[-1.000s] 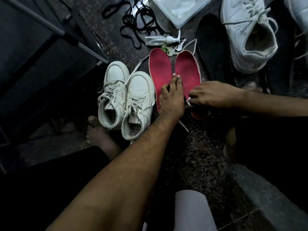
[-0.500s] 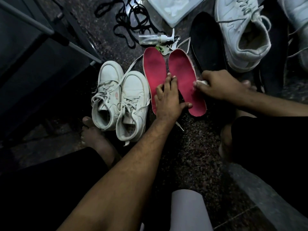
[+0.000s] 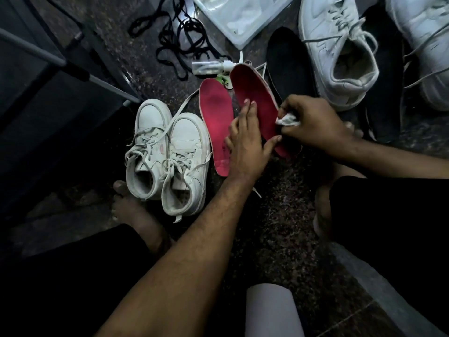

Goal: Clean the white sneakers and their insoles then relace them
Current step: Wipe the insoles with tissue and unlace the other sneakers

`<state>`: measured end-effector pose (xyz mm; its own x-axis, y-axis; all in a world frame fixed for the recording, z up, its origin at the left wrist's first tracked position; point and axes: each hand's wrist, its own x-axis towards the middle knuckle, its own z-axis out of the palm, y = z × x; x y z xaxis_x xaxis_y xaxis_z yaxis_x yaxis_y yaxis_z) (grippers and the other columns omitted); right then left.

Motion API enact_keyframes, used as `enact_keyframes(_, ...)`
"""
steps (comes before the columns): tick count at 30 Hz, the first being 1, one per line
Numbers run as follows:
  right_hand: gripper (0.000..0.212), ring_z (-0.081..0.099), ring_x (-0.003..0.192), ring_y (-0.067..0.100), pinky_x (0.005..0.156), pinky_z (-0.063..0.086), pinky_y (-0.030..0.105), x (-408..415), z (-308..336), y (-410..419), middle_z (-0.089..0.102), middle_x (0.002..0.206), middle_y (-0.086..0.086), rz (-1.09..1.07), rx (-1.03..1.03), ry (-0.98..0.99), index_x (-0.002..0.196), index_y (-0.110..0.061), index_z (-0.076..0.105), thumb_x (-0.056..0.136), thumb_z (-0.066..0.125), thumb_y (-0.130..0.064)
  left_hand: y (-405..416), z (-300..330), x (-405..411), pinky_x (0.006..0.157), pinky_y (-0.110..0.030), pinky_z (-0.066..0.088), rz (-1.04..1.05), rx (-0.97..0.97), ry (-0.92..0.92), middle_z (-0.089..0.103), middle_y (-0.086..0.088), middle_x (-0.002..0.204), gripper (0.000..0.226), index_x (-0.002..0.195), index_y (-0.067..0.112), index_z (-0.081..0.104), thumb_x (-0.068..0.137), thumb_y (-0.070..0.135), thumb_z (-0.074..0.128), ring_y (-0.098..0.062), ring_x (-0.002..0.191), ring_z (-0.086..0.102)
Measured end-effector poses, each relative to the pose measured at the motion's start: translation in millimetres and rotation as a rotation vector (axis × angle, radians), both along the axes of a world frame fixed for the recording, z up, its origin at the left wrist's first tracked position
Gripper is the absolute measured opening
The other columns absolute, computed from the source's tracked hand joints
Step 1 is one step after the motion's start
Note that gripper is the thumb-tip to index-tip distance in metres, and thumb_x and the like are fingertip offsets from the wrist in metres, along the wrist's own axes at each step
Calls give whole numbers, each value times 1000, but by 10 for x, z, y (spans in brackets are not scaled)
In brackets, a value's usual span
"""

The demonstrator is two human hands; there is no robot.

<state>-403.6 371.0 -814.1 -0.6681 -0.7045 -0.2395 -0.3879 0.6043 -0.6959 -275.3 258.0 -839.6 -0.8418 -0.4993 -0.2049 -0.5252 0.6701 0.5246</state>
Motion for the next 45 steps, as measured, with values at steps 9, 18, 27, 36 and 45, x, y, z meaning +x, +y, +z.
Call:
enact_keyframes(9,22,62,91,29,77,48,37,-175,-109,123,63,100,7,-15,63,160,103,-14,63,82,68,-19,-121,-120,100,115,-54,27,234,-219,-131,15,-12,165,71,153,14,32,96,50,55,-32,147,22)
enact_keyframes(18,30,53,99,28,72,52,42,-23,61,-261,50,109,8,477,31,434,111,-17,58,91,63,-39,-229,-95,191,111,-42,34,267,-195,-33,46,-20,145,64,144,2,42,94,38,59,-35,133,42)
enact_keyframes(27,33,64,99,29,68,53,40,-115,-44,-202,59,117,5,613,229,392,115,-15,61,87,56,-32,-466,-163,385,100,-43,48,282,224,229,62,-11,121,33,119,4,67,86,2,63,-22,113,58)
enact_keyframes(36,33,62,94,31,68,53,43,-82,31,-271,54,114,3,553,167,318,116,-22,60,89,55,-41,-441,-50,375,116,-33,29,52,64,-51,29,-3,159,79,143,22,53,72,29,87,-26,138,33)
enact_keyframes(45,43,55,95,26,73,53,40,346,-35,-413,48,112,11,851,31,355,136,-9,51,99,44,-31,-616,10,259,116,-32,27,-3,155,-161,22,-5,162,53,140,26,57,89,15,68,-33,137,30)
